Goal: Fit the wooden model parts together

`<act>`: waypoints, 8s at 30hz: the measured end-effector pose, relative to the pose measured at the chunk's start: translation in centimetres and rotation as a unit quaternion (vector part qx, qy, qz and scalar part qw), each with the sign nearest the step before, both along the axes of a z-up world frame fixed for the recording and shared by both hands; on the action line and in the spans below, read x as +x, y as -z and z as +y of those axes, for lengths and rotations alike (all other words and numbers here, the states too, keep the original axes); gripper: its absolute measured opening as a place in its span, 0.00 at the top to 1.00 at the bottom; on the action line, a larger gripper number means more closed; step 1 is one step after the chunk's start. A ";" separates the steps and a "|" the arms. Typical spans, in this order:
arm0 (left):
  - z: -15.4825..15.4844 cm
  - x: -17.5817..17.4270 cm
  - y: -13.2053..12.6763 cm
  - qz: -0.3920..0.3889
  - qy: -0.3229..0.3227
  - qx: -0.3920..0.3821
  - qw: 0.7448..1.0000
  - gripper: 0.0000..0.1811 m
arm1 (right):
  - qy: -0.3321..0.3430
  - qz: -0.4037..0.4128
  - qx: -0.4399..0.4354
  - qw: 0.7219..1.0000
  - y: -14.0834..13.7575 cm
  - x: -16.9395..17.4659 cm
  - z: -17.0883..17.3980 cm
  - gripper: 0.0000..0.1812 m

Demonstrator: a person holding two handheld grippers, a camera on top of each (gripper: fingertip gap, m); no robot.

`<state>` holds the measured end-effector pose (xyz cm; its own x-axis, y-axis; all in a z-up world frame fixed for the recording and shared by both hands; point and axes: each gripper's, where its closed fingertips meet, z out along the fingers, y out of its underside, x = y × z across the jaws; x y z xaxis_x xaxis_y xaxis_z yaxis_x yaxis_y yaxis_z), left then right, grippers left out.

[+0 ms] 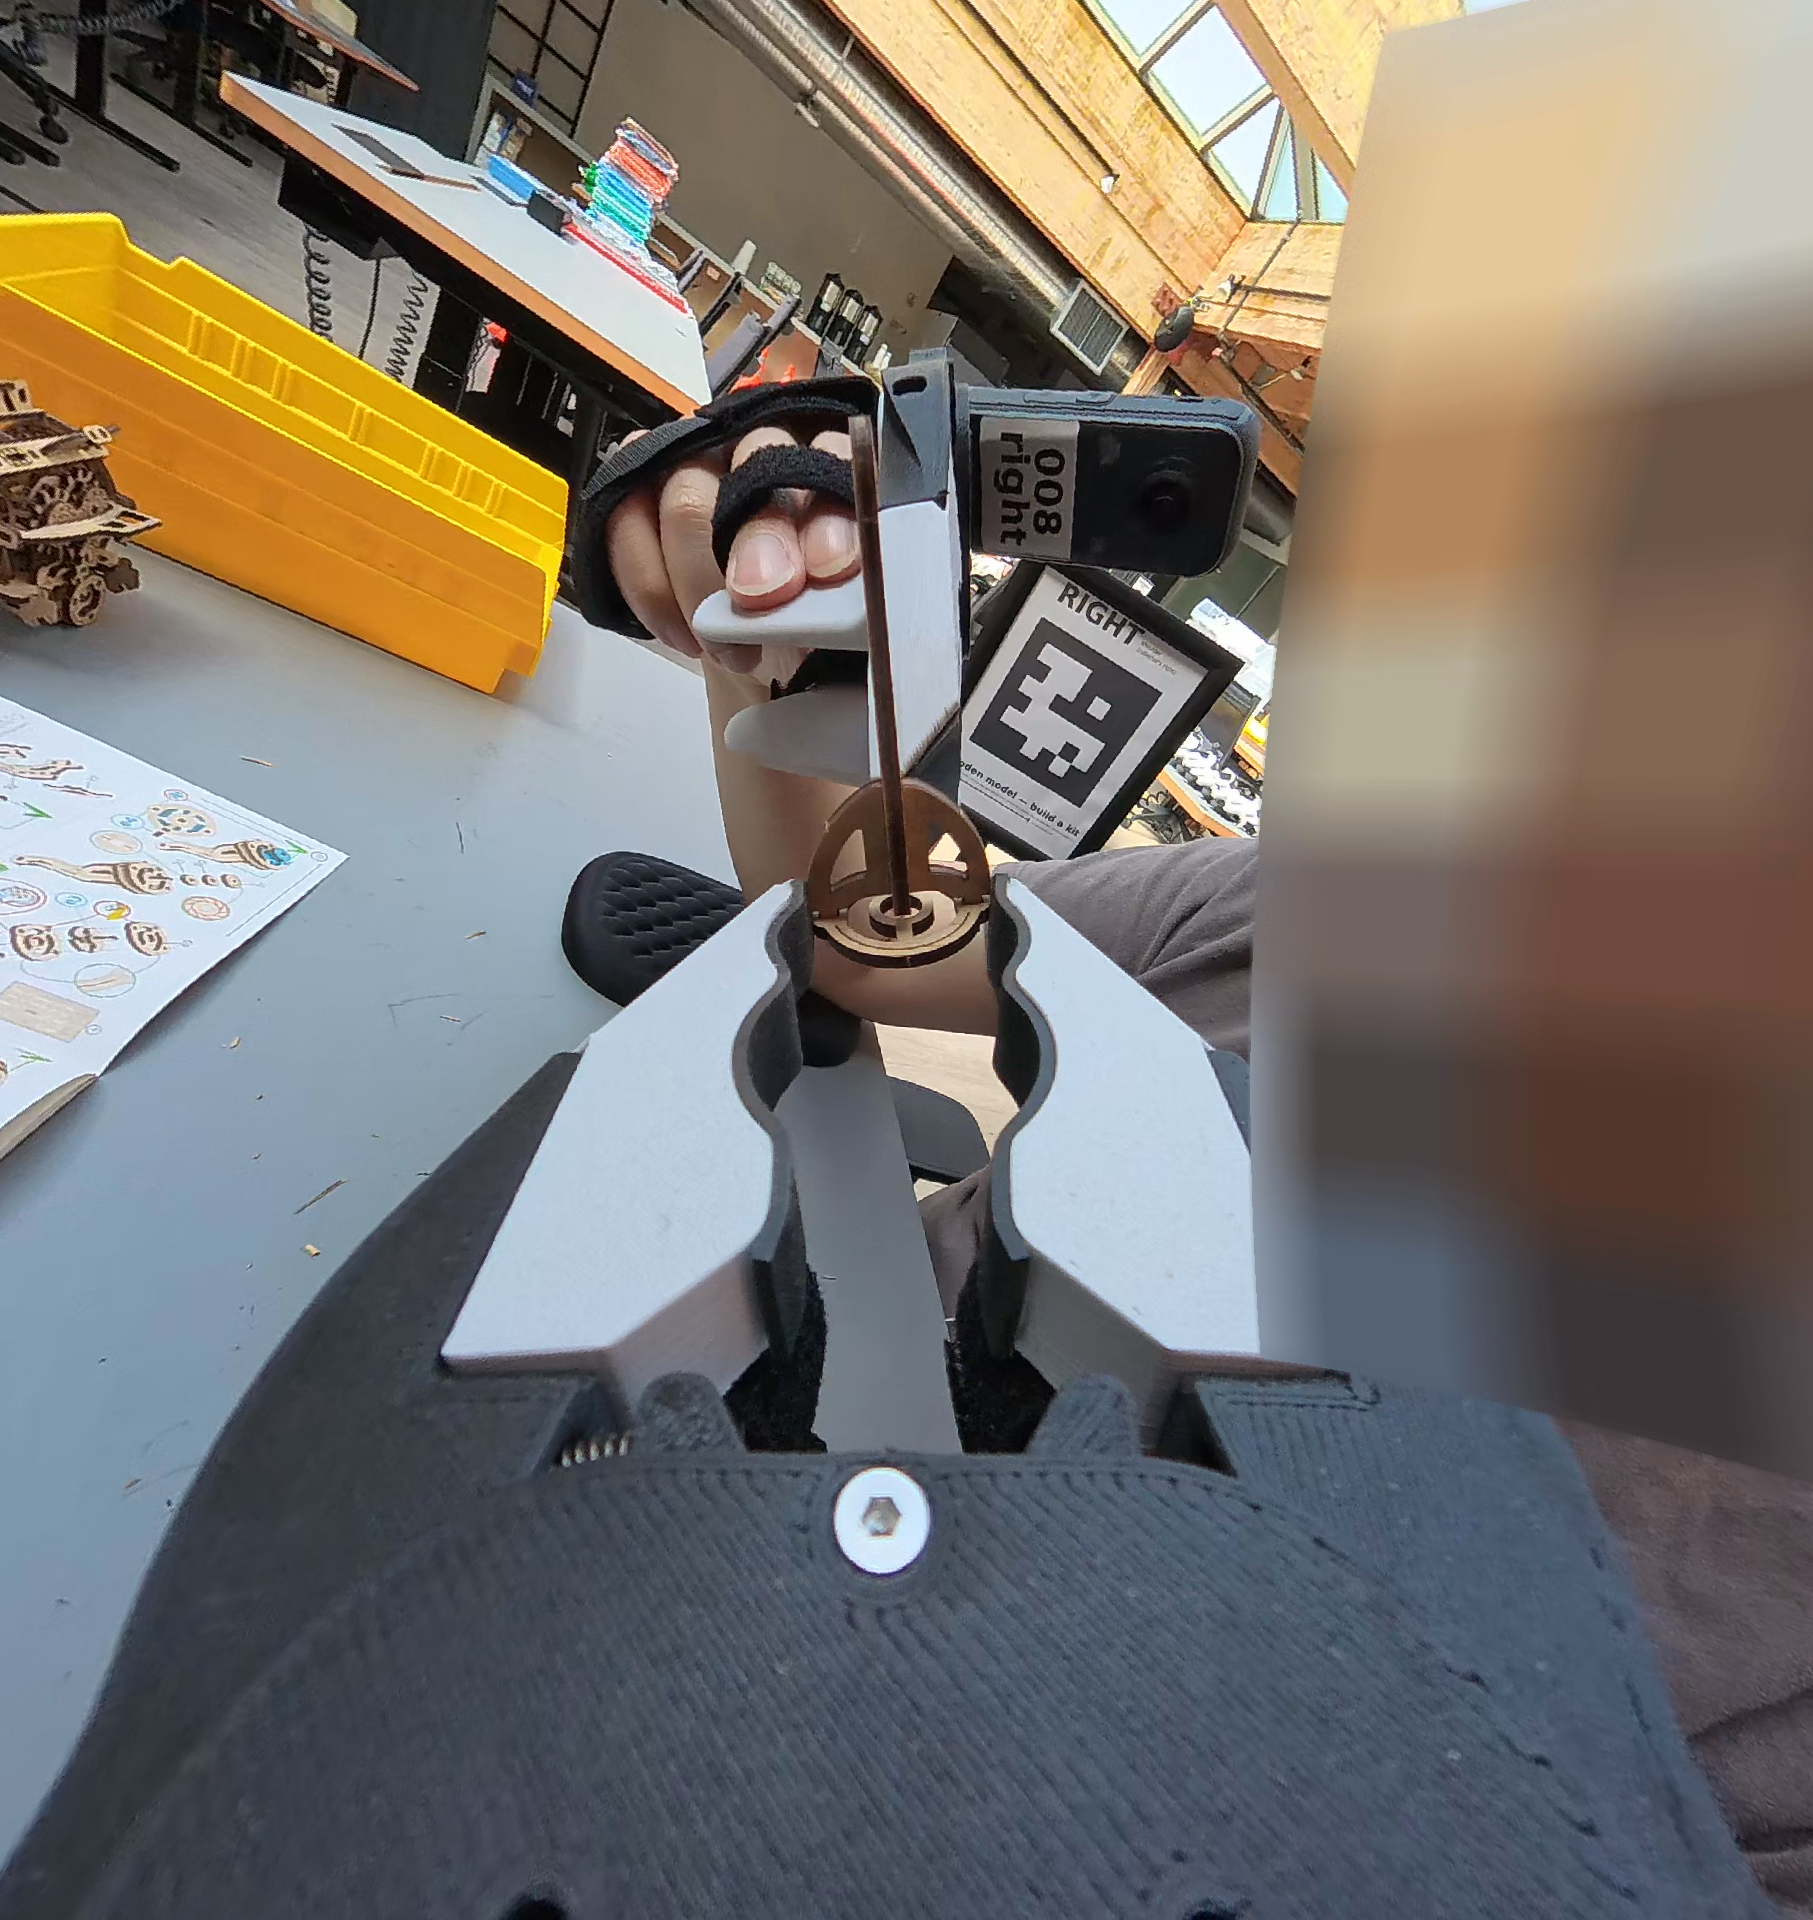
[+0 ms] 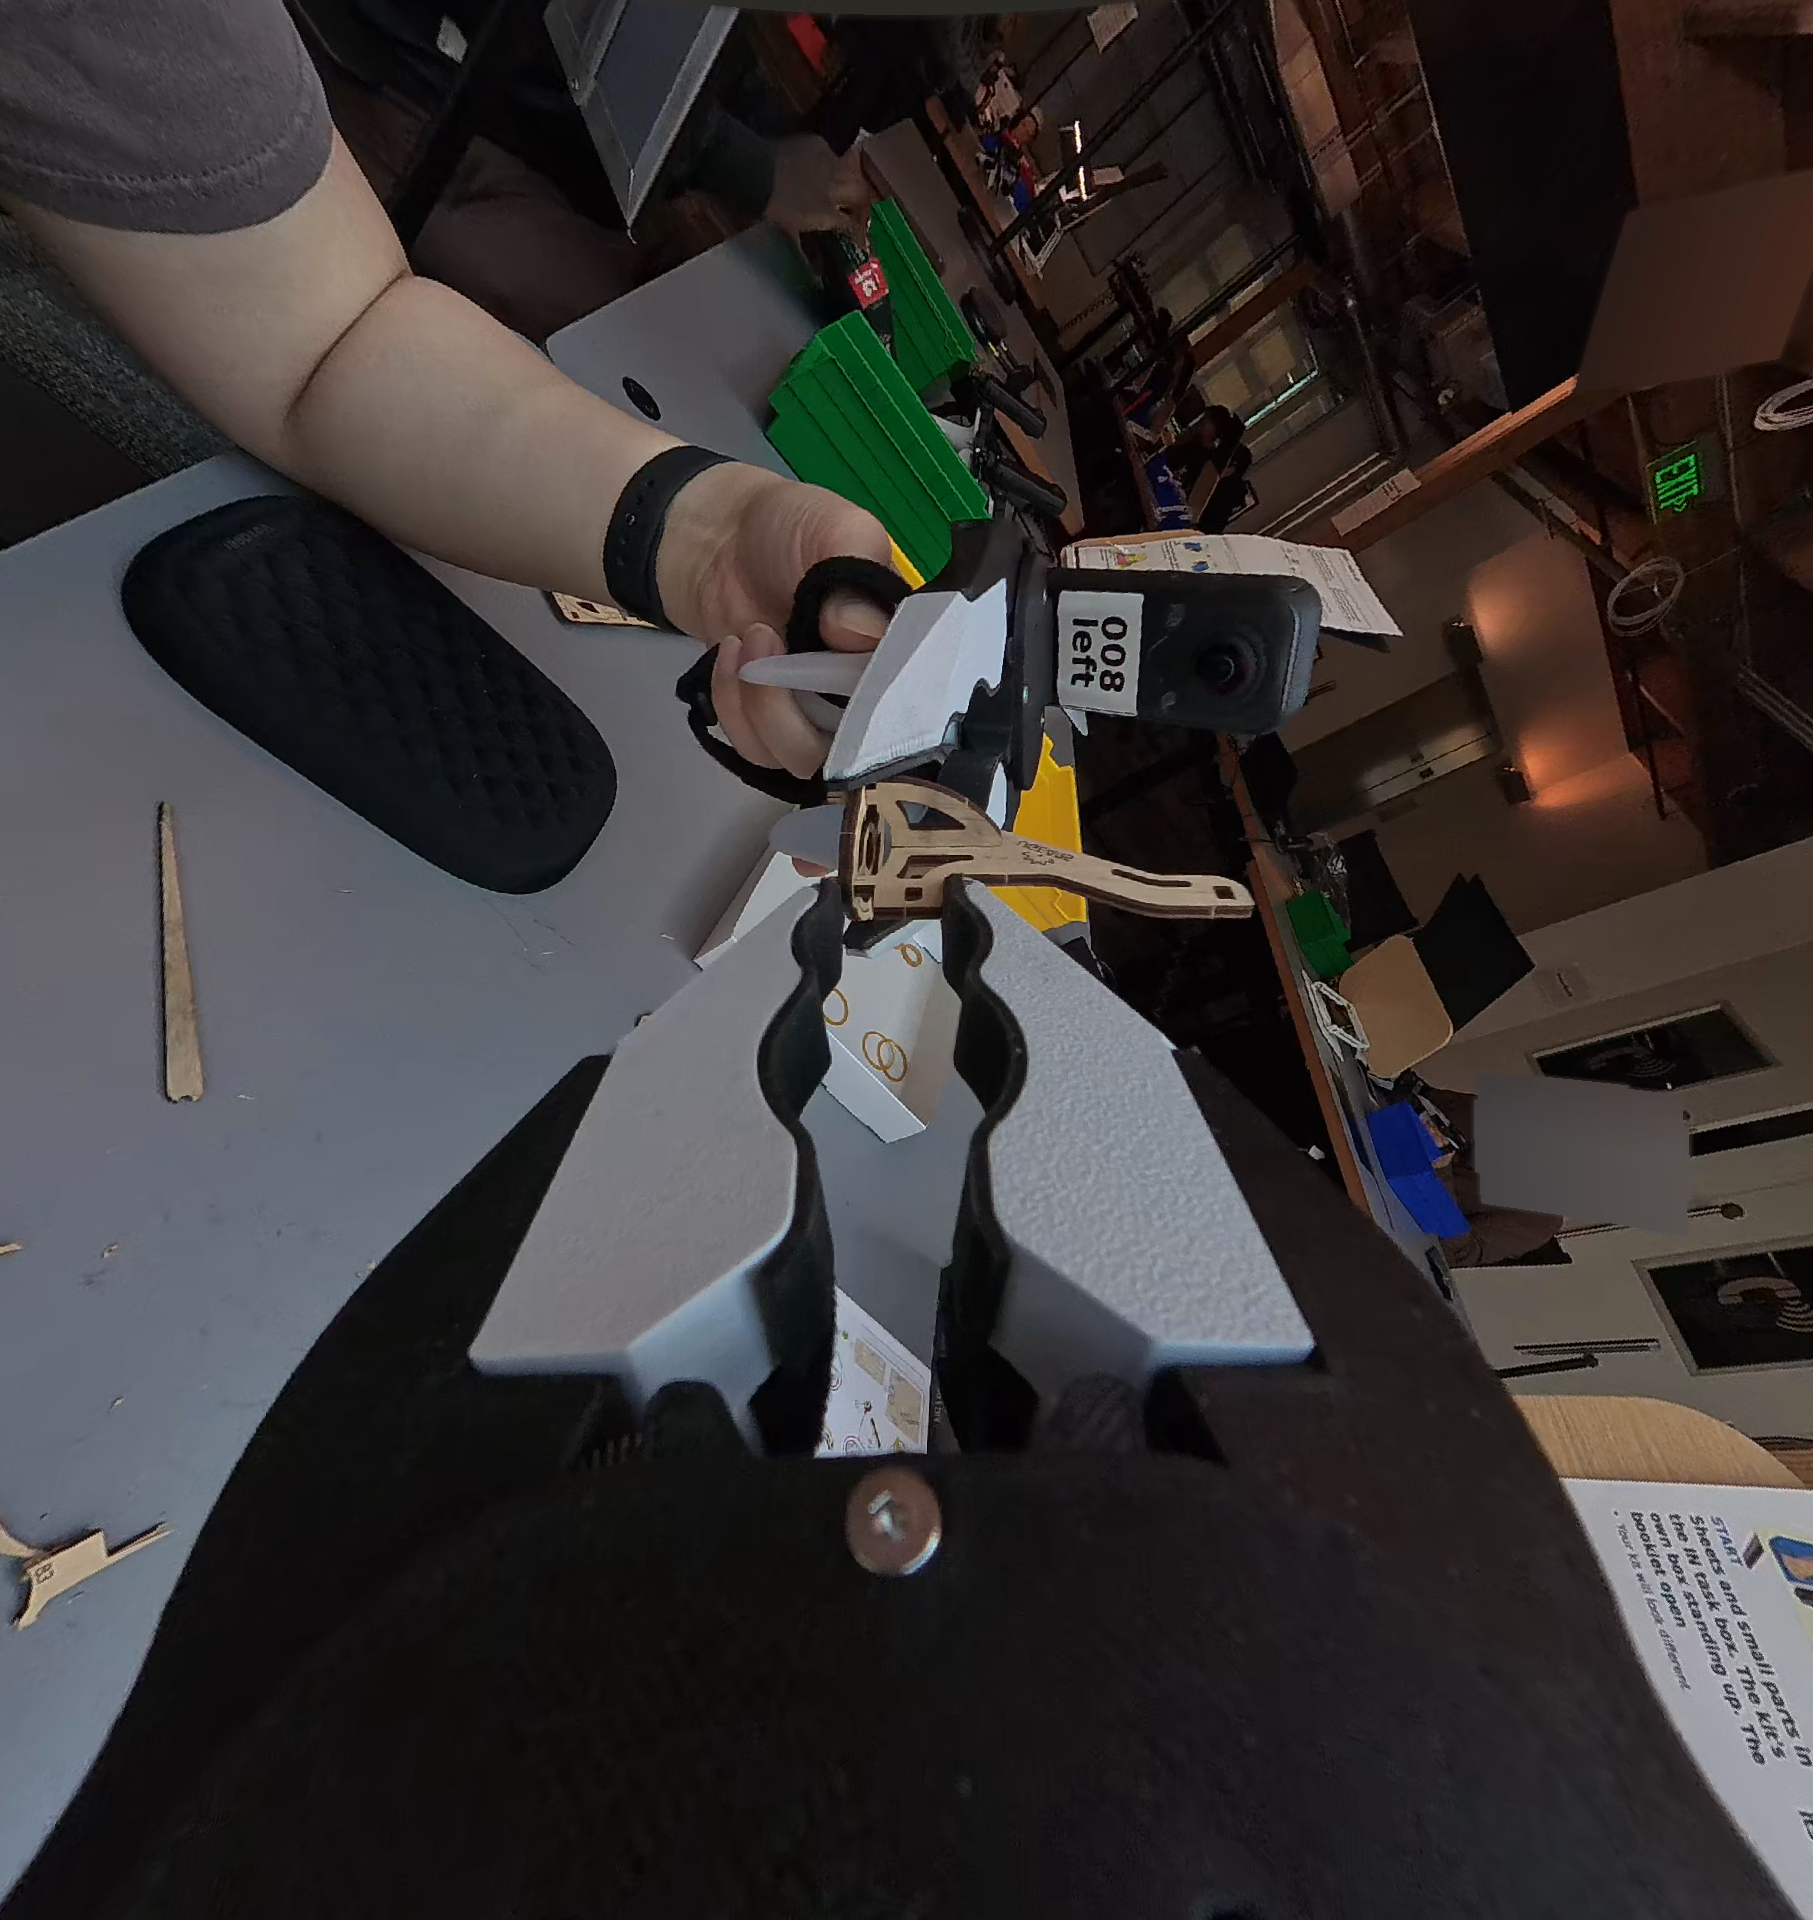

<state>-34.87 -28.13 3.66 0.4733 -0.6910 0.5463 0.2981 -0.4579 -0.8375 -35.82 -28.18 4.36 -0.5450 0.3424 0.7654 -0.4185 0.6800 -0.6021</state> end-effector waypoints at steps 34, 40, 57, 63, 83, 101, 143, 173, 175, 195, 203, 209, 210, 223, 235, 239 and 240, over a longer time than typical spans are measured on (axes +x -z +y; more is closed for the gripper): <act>-1.2 -1.9 -2.6 0.466 -0.236 0.342 0.781 0.77 | -0.048 0.023 -0.081 0.995 -1.8 0.5 0.6 0.92; -0.9 -1.6 -1.7 0.469 -0.220 0.328 0.790 0.83 | -0.065 0.004 -0.076 0.995 -1.0 0.5 -0.3 0.92; 0.6 -2.3 0.2 0.483 -0.224 0.267 0.804 0.89 | -0.085 -0.031 -0.128 0.988 0.7 -1.0 0.6 0.92; 2.4 -6.3 3.9 0.537 -0.271 0.118 0.790 0.82 | -0.073 -0.076 -0.228 0.968 3.1 -4.0 4.0 0.92; -1.9 -22.4 0.5 0.568 -0.629 -0.050 0.528 0.79 | 0.453 0.017 0.037 0.890 4.2 -10.3 15.5 0.92; -7.3 -26.1 -1.8 0.597 -0.681 -0.108 0.410 0.65 | 0.488 0.060 0.116 0.863 3.4 -10.2 15.2 0.92; -8.4 -26.2 -3.2 0.592 -0.696 -0.093 0.395 0.65 | 0.524 0.011 0.145 0.839 6.4 -10.6 18.7 0.92; 4.9 -11.3 2.1 0.351 -0.426 0.089 0.829 0.69 | 0.557 0.027 -0.055 0.828 -1.8 -5.6 19.4 0.92; 4.4 -8.9 1.2 0.317 -0.365 0.126 0.866 0.70 | 0.437 -0.019 -0.132 0.889 -1.5 -6.7 15.6 0.92; -1.6 -8.3 -6.4 0.232 -0.325 0.203 0.894 0.64 | 0.167 -0.038 -0.214 0.962 -1.8 -7.7 4.4 0.92; -1.5 -11.0 -11.4 0.204 -0.362 0.213 0.884 0.63 | 0.129 -0.005 -0.268 0.955 -7.5 -8.0 2.7 0.92; -2.3 -11.0 -10.0 0.182 -0.342 0.230 0.893 0.63 | 0.104 -0.022 -0.299 0.949 -7.5 -7.0 2.4 0.92; -1.9 -11.5 -9.2 0.206 -0.347 0.218 0.889 0.64 | 0.093 -0.033 -0.300 0.949 -7.0 -6.9 2.3 0.92; -1.1 -6.1 -6.9 0.272 -0.216 0.283 0.894 0.72 | -0.107 -0.075 -0.344 0.930 -6.8 -2.7 0.8 0.92; 0.3 -4.8 -7.2 0.195 -0.195 0.234 0.932 0.77 | -0.168 -0.170 -0.434 0.868 -6.1 -3.4 0.8 0.92; 0.3 -5.2 -7.2 0.168 -0.183 0.229 0.941 0.78 | -0.186 -0.186 -0.448 0.855 -5.8 -3.6 0.8 0.92; 0.4 -5.3 -7.1 0.179 -0.187 0.233 0.937 0.78 | -0.178 -0.185 -0.443 0.859 -5.7 -3.7 0.9 0.92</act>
<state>-40.14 -27.77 10.73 0.8257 -0.5640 -0.0148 0.0254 0.0633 -0.9977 -39.56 -27.30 10.07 -0.8856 0.4626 0.0424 -0.1741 -0.2458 -0.9536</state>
